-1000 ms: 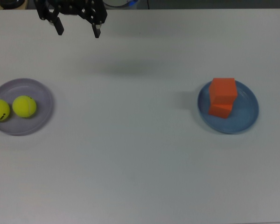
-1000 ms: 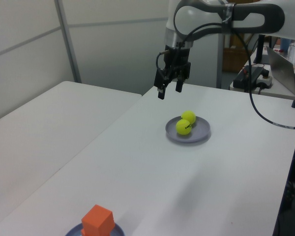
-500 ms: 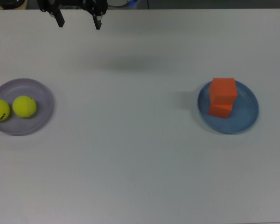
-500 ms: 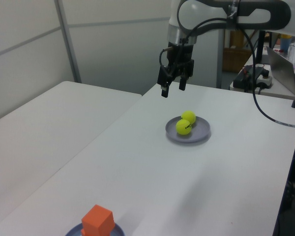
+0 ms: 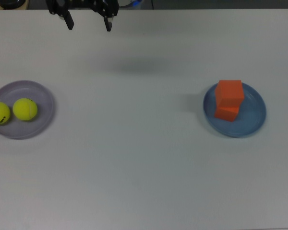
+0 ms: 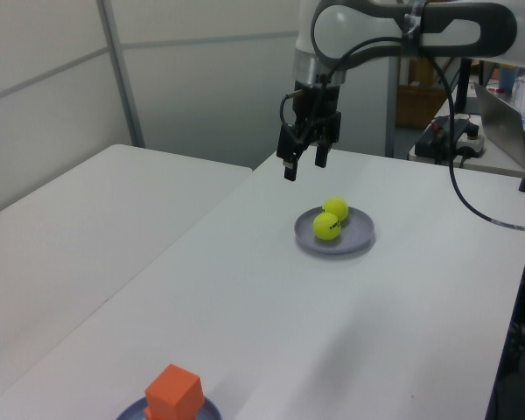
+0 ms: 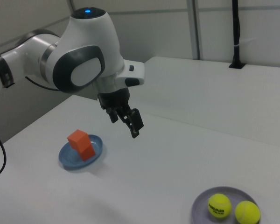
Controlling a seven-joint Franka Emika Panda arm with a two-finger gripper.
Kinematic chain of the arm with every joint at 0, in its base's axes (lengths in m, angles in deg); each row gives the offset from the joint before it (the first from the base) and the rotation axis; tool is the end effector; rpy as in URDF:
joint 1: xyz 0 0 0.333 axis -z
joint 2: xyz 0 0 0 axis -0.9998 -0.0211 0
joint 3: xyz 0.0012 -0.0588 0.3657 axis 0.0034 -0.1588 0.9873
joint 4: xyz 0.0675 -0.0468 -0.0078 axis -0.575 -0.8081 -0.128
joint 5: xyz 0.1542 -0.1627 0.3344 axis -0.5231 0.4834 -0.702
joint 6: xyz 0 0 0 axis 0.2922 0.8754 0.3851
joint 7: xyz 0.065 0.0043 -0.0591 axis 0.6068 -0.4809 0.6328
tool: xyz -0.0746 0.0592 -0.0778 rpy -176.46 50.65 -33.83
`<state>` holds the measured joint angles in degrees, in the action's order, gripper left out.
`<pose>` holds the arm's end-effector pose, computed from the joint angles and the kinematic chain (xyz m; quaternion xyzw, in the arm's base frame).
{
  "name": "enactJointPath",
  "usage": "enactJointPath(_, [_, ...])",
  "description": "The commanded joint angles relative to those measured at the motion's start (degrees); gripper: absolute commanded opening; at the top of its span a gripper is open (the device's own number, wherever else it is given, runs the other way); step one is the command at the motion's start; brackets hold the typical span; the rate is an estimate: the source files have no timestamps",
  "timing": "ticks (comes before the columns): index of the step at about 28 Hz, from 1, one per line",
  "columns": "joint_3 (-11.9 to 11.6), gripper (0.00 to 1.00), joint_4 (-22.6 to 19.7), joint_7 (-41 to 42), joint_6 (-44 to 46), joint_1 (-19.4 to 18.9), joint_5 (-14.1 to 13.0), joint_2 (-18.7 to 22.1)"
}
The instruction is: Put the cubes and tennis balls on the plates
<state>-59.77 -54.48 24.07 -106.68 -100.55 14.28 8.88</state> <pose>0.5797 0.0728 0.6444 -0.9960 -0.0156 -0.0487 0.0736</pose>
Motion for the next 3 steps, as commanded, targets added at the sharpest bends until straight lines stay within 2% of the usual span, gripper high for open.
enactJointPath(1, [0.2,1.00,-0.9,-1.3,0.2,-0.5,1.6,0.1])
enactJointPath(3, [0.2,1.00,-1.0,-1.3,-1.1,-0.5,1.9,0.0])
